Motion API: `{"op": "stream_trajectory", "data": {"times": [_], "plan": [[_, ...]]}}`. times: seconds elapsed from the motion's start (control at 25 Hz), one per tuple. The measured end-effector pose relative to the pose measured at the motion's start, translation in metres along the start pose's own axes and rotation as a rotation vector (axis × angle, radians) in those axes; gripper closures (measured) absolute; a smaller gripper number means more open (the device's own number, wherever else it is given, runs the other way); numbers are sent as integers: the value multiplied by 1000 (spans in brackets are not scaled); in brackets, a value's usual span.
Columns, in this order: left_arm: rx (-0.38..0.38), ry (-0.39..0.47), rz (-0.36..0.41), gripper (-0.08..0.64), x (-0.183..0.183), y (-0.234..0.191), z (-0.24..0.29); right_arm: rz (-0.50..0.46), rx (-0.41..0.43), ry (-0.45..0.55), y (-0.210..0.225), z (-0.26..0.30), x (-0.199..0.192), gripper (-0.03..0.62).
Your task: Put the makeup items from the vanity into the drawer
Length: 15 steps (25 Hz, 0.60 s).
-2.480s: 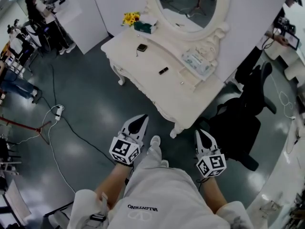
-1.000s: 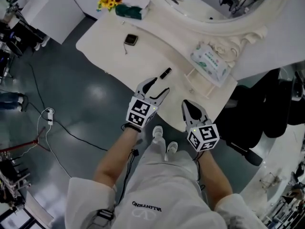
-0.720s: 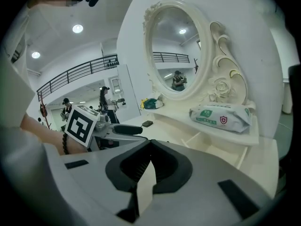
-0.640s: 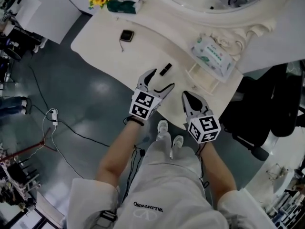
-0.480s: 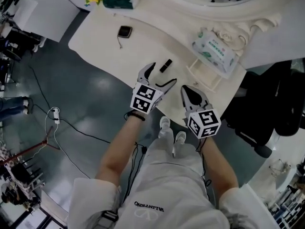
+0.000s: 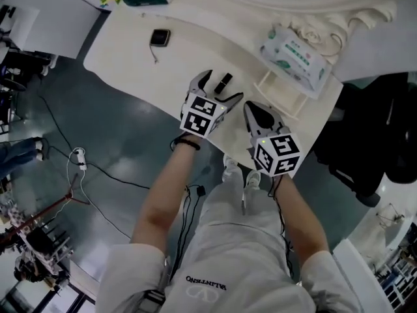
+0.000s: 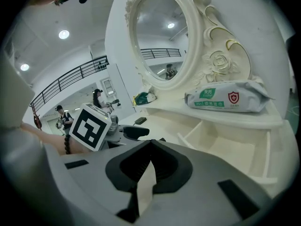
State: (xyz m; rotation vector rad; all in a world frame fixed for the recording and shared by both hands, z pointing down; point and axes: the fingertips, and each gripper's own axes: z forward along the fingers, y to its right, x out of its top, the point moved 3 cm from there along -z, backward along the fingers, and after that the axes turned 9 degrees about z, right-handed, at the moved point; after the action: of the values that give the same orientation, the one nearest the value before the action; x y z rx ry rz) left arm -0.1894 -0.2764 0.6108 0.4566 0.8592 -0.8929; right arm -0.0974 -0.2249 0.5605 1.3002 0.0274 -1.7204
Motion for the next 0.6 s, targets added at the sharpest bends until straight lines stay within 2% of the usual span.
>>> {"op": "stream_trajectory", "data": {"times": [0.16,0.32,0.48,0.6], "plan": [[-16,-27,18,104,0,-2,12,22,-9,3,3,6,-1,580],[-26,-47,0,104,-7,-3,18,35,-20,-6,6,13,-3,580],[-13,-69,-18,104,-14,-4,22,42,-24,-5,6,15,-4,580],[-1,-92,1,106,-18,-4,24,41,-26,-5,5,15,-4,580]]}}
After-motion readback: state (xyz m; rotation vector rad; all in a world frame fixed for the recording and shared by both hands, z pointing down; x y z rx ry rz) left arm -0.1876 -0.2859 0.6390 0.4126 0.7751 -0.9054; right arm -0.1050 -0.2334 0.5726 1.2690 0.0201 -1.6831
